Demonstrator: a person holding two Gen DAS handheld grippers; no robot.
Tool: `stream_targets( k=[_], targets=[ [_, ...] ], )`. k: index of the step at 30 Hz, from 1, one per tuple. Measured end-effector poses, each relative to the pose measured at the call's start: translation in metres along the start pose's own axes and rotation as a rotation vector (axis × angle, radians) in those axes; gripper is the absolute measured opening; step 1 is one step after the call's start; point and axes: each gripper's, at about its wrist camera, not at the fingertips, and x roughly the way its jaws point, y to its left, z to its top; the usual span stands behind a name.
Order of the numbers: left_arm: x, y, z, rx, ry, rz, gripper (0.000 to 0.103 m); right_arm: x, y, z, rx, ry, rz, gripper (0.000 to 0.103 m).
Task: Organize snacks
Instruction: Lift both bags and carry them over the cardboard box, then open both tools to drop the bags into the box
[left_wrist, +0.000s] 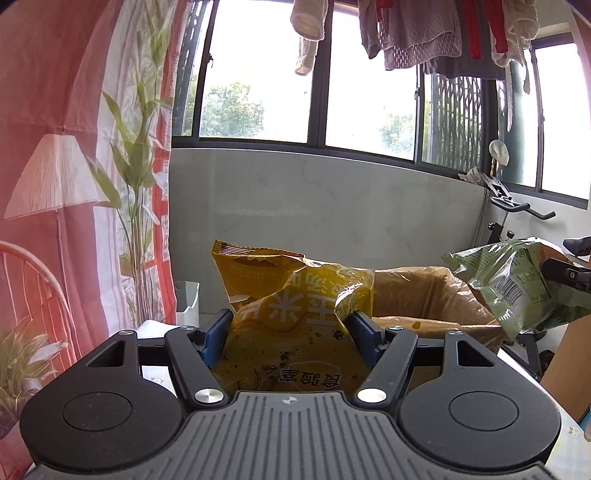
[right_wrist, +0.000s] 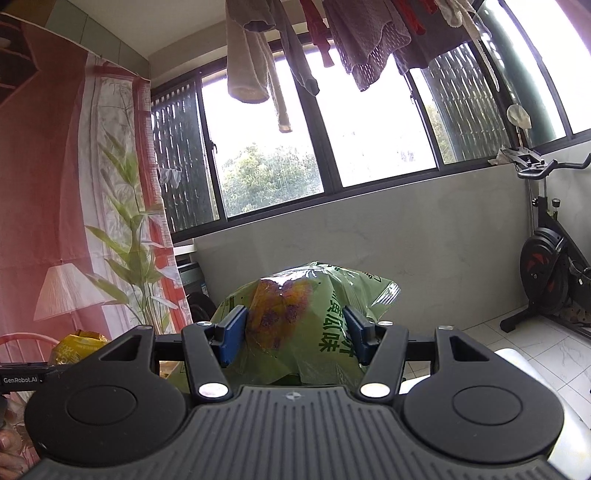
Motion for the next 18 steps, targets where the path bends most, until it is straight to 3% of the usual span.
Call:
stream_targets(
  k=[9,18],
  targets=[
    [0.036,-0.007,0.03,0.015,0.003,-0.019,0.071,0.073,-0.004,0.009,-0.149,0.034,-0.017,0.058],
    [0.074,-0.019,0.047,0.067,0.036,-0.029,0.072,0.14,-0.007,-0.015,-0.187,0.194,-0.038,0.059]
  ],
)
